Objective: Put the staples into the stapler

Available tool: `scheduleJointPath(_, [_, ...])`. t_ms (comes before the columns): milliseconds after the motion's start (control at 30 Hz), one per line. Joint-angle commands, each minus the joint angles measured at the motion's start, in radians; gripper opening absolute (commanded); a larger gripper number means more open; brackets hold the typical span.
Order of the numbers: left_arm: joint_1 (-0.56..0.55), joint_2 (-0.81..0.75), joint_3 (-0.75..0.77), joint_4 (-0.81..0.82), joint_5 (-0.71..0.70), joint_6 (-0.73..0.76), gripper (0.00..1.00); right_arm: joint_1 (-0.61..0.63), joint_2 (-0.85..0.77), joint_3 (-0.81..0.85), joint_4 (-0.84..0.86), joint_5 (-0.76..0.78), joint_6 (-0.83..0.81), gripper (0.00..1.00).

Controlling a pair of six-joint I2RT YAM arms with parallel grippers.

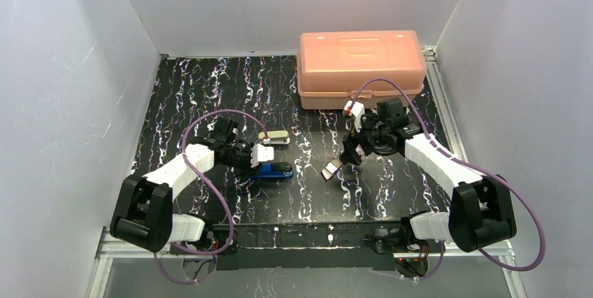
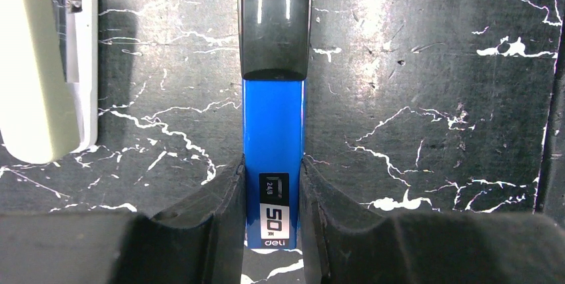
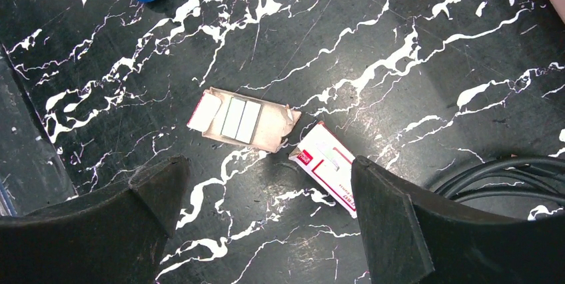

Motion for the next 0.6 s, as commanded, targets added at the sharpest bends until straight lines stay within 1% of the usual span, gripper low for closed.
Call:
scheduleJointPath(0, [-0.003, 0.01, -0.02, 0.033, 0.044, -0.002, 0.07, -0.006, -0.009, -0.006, 0.035, 0.004, -0.015, 0.97])
scheduleJointPath(200, [-0.012, 0.027, -0.024, 0.033, 0.011, 0.016, 0.17, -0.008, 0.002, -0.009, 0.042, 0.01, -0.019, 0.97])
scheduleJointPath(567, [-0.018, 0.01, -0.031, 0.037, -0.018, 0.006, 0.46, -0.007, 0.004, -0.009, 0.042, 0.016, -0.023, 0.98])
